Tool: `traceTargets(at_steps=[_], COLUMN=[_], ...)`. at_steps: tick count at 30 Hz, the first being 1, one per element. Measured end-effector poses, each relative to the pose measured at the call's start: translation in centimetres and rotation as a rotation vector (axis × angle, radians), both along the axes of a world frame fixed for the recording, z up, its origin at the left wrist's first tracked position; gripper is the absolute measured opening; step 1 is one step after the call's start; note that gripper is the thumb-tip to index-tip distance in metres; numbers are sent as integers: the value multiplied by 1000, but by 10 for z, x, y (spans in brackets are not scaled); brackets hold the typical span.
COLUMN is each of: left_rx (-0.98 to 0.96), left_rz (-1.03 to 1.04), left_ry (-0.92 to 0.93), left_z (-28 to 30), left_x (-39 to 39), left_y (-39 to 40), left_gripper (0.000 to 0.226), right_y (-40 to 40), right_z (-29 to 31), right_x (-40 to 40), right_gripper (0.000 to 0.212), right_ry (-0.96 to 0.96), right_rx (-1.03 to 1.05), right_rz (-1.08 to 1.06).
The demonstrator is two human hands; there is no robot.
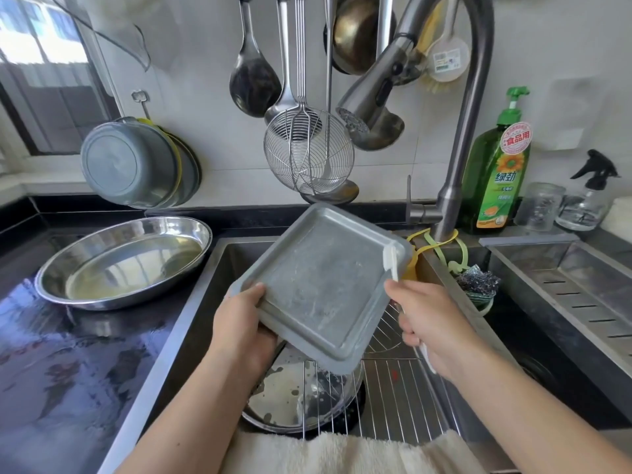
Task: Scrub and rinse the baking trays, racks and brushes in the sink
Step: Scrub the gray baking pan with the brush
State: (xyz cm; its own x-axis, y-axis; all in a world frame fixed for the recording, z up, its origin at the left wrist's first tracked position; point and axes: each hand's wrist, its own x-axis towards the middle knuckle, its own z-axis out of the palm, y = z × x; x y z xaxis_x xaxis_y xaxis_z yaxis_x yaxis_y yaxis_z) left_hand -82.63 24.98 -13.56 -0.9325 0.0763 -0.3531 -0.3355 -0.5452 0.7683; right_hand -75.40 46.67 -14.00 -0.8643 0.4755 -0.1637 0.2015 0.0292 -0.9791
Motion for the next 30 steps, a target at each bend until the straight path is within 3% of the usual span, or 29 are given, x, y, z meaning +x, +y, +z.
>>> traceTargets(at_steps=[2,5,8,11,13,18,22,27,30], left_rx=[-197,-425,-386,-349,-331,-223,-170,-115,-112], left_rz=[-152,-354,-453,-354,-275,-114,-29,-17,-33], left_ry=[120,154,116,121,132,121,113,105,100], left_z=[-1,-4,-7,-12,-13,-10,-12,-12,-12], left_x=[-2,4,13,8,3,0,-3,-3,-2], left_y=[-1,4,12,15,13,9,5,3,4], left_gripper=[18,19,18,19,20,19,21,23,24], right_y=[13,31,27,22,16,-23,-7,-43,-26], right_z=[3,9,11,12,15,-4,0,1,6], right_x=[-1,-1,2,2,6,18,10,29,12], right_gripper=[14,26,14,32,46,45,49,45,43], right_ry=[-29,-17,-60,-110,-43,-13,-193,-160,-202], right_rx=[113,234,438,834,999,1058,1162,1144,1148], right_rz=[-72,-96,63,49,-11,333,126,323,195])
